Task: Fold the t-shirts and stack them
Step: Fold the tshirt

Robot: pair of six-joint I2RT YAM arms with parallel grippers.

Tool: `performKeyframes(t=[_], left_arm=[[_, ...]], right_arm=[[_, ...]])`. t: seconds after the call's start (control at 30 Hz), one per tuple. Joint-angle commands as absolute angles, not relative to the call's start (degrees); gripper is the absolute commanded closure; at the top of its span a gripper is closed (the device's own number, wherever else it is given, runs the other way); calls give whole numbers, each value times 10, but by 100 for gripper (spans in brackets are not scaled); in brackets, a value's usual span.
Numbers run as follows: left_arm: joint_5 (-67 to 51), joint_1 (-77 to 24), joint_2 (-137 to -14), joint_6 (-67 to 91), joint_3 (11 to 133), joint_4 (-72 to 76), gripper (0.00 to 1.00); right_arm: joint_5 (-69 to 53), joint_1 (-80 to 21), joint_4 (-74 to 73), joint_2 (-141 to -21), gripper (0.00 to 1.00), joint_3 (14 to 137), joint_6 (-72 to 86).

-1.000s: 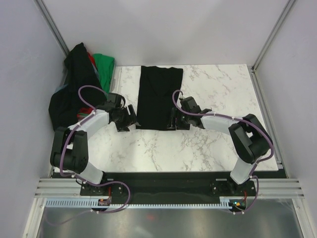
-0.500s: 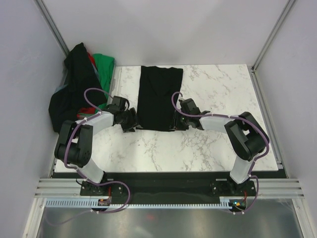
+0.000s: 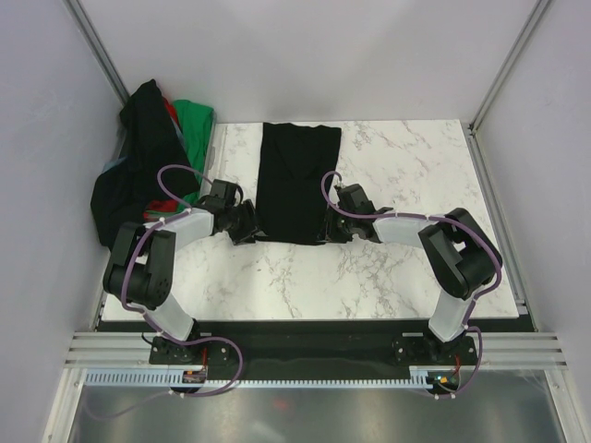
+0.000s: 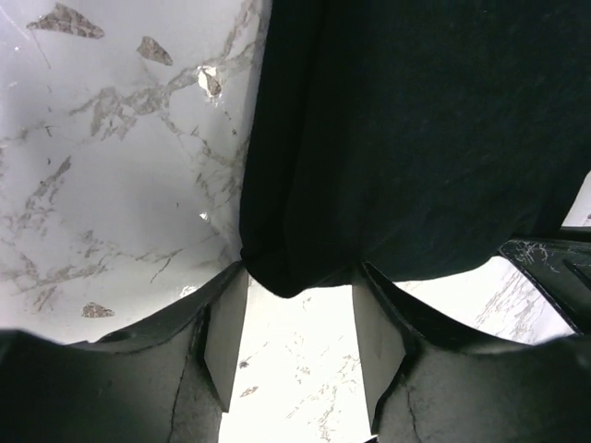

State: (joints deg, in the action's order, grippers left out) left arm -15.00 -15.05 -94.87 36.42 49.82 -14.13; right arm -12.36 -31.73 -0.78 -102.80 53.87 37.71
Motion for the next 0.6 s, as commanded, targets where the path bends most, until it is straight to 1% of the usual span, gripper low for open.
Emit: performKeyframes(t=[0.0, 0.17, 0.4, 0.47, 0.57], left_arm=[[-107, -152, -951, 367, 482, -131, 42], [-99, -151, -941, 367, 475, -128, 43], [-77, -152, -892, 368, 463, -144, 25], [-69, -152, -884, 373, 456, -143, 24], [-69, -152, -897, 376, 460, -142, 25]], right_arm=[[-119, -316, -15, -1030, 72, 527, 365], [-121, -312, -15, -1032, 76, 530, 363], [-124, -310, -15, -1035, 78, 530, 360], [-124, -309, -13, -1038, 78, 531, 359], [-125, -309, -11, -1041, 78, 532, 361]])
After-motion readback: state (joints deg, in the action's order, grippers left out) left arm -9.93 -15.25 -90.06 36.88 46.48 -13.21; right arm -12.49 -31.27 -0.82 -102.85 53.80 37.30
